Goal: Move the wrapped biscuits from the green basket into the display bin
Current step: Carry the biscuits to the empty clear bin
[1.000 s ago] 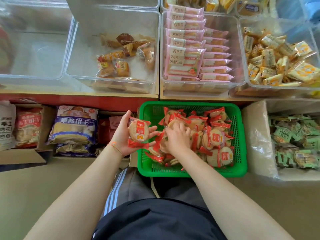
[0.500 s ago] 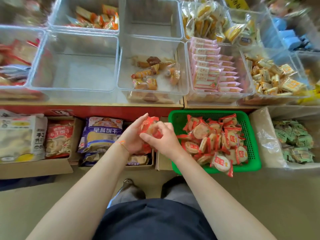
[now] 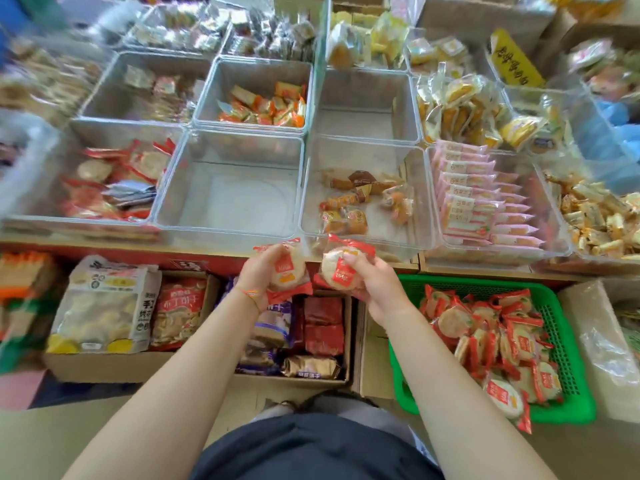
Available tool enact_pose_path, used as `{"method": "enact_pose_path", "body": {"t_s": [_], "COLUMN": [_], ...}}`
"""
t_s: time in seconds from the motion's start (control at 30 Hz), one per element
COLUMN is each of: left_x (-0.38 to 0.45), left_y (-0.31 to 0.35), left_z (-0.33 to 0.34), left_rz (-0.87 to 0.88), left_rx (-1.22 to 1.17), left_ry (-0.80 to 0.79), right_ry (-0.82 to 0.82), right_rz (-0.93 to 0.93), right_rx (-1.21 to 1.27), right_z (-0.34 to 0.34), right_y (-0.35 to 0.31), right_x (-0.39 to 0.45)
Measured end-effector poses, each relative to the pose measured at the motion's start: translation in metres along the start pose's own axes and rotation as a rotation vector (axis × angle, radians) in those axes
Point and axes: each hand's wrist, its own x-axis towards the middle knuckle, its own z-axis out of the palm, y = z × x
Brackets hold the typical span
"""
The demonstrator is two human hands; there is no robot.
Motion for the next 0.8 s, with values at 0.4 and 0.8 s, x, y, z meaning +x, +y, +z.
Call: {"method": "enact_pose_path", "body": {"t_s": [0.4,0.8], "left_x": [0.054,0.187], "left_y": [0.071,0.183], "left_z": [-0.036,-0.157], "left_rz": [0.084,0.570], "left_rx": [0.488,1.001], "left_ry": [-0.168,-0.055], "right_ry": [-0.289,0.096], "right_rz": [0.190,0.007], "right_rx": [0.238,0.055], "right_z": [0.073,0.242], "right_y": [-0.019,-0.006], "right_x": [0.069,0.169]}}
